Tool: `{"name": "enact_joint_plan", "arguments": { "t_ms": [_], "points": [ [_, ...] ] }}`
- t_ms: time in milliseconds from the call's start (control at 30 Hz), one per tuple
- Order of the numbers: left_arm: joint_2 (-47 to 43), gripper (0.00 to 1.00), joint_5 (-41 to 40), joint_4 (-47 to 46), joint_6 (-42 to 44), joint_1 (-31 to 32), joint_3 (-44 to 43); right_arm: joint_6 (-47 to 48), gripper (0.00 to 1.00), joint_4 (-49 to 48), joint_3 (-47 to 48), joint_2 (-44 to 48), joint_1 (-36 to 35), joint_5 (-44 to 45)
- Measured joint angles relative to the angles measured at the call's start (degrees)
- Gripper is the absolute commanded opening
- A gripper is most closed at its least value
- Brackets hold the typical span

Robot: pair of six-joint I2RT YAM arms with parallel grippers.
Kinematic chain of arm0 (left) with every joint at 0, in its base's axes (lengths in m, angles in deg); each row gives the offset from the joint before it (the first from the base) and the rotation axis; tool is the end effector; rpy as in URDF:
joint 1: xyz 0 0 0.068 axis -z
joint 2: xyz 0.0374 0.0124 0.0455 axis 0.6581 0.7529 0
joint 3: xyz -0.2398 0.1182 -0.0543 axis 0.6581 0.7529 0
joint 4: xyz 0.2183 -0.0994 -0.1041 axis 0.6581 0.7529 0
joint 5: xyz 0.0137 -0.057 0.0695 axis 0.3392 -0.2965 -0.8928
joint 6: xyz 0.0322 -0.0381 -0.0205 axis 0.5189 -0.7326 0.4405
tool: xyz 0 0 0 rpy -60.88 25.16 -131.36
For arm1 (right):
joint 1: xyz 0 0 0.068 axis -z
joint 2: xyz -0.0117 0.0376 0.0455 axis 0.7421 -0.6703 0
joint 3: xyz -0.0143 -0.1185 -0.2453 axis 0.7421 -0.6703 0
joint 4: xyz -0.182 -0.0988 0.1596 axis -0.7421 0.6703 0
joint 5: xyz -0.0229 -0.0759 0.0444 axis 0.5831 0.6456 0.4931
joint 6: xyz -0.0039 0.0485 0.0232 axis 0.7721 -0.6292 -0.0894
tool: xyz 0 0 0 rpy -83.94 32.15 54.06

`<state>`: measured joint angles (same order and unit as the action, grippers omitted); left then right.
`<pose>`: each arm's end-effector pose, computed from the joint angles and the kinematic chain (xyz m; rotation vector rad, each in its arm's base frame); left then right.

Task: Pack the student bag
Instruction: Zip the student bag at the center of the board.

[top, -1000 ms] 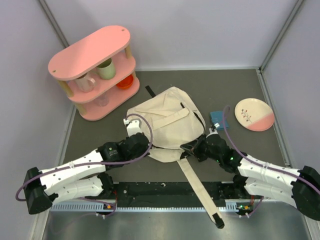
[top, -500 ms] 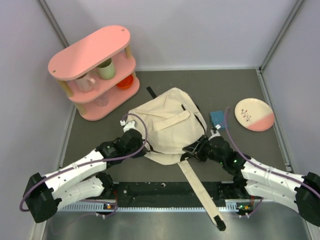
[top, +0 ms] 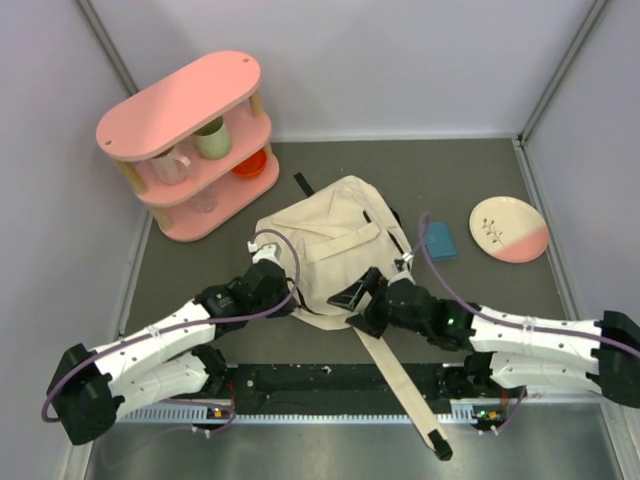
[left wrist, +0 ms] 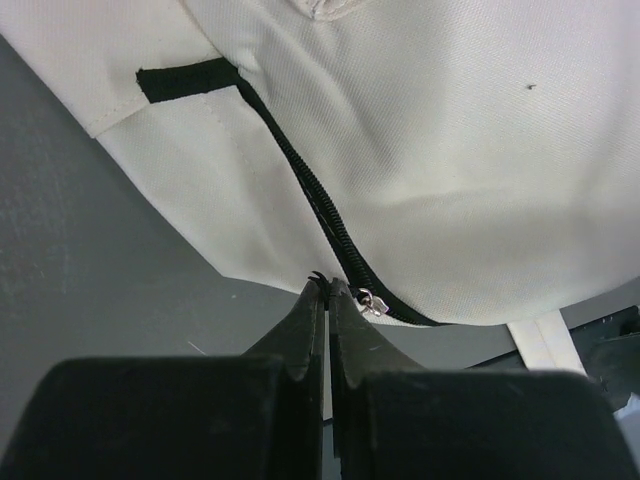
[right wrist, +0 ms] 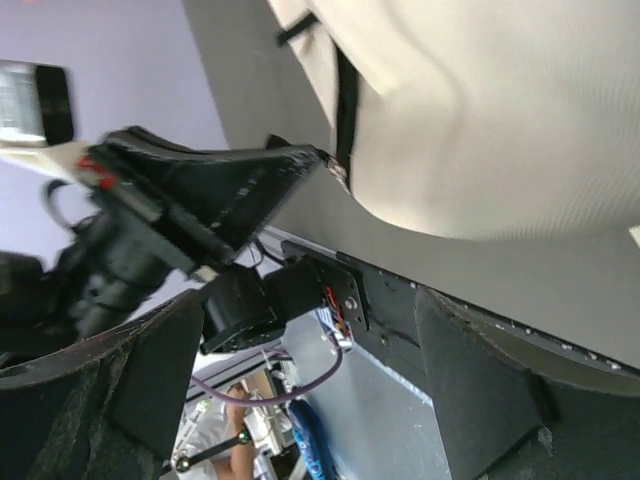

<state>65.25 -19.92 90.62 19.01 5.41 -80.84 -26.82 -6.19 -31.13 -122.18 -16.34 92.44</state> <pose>0.1304 -0.1307 0.2053 -0.1127 2.4898 -0.5880 0.0948 0.1845 0.2213 0.6160 2.3315 1.3786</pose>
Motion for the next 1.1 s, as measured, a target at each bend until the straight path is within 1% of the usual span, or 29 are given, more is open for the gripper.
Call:
{"name": "enact_joint_plan", "arguments": {
  "t_ms": [33,133,233,267,333,367,433,467,533,567,600,667,700,733,767,900,933,1000,1100],
  "points": [
    [0.04,0.00,0.07,-0.31,0.13,0.00,0.00,-1.73,0.83,-1.01,0.09,-2.25,-1.70,1.40],
    [0.31,0.00,0.39,-1.42,0.59,0.00,0.02,-6.58,0.74,-1.77,1.25,-8.68,-5.27,4.52],
    [0.37,0.00,0.61,-2.49,0.98,0.00,0.07,-12.31,0.73,-3.89,2.08,-13.90,-7.61,8.15],
    [0.37,0.00,0.72,-2.75,1.05,0.00,0.13,-13.84,0.65,-4.63,2.38,-15.41,-8.13,9.11],
    [0.35,0.00,0.76,-3.10,1.25,0.00,0.44,-16.96,0.61,-5.53,3.39,-18.40,-8.96,11.47],
    [0.31,0.00,0.76,-3.34,1.40,0.00,0.70,-18.58,0.56,-5.90,4.04,-19.80,-9.31,12.63],
    [-0.15,0.00,0.83,-3.58,1.62,-0.02,1.46,-20.83,0.52,-6.56,5.11,-22.29,-9.92,14.62],
    [-0.63,0.00,0.87,-3.65,1.73,0.00,1.99,-21.88,0.45,-7.69,5.53,-23.96,-10.14,15.37],
    [-1.64,0.00,0.92,-3.72,1.90,0.00,2.97,-22.86,0.39,-9.05,6.03,-26.49,-10.32,16.65],
    [-2.12,0.00,0.90,-3.74,1.99,-0.02,3.39,-23.56,0.33,-8.76,6.62,-27.93,-10.38,17.59],
    [-2.43,0.00,0.90,-3.74,2.01,0.00,3.69,-23.80,0.30,-8.55,7.06,-28.83,-10.40,18.03],
    [-3.08,0.00,0.85,-3.74,2.03,0.00,4.26,-24.41,0.23,-7.98,7.96,-30.42,-10.56,18.97],
    [-3.28,0.00,0.81,-3.74,2.03,0.00,4.39,-24.44,0.16,-7.72,8.13,-30.64,-10.62,19.17],
    [-3.43,0.00,0.70,-3.74,2.05,0.00,4.52,-24.68,0.05,-7.61,8.15,-30.71,-10.64,19.39],
    [-3.54,0.00,0.68,-3.76,2.03,-0.02,4.59,-24.76,0.04,-7.41,8.13,-30.71,-10.67,19.67],
    [-3.85,0.00,0.63,-3.91,2.03,-0.02,4.72,-25.38,0.05,-7.19,8.09,-30.71,-10.73,20.76],
    [-3.89,0.00,0.63,-3.96,2.05,0.00,4.72,-25.40,0.11,-7.19,8.07,-30.71,-10.75,20.94],
    [-3.89,0.00,0.66,-4.13,2.08,0.00,4.74,-25.46,0.33,-7.37,7.80,-30.69,-10.75,21.14],
    [-3.89,0.00,0.76,-4.46,2.27,0.00,4.74,-25.79,0.31,-7.26,7.34,-30.69,-10.75,21.53]
  ]
}}
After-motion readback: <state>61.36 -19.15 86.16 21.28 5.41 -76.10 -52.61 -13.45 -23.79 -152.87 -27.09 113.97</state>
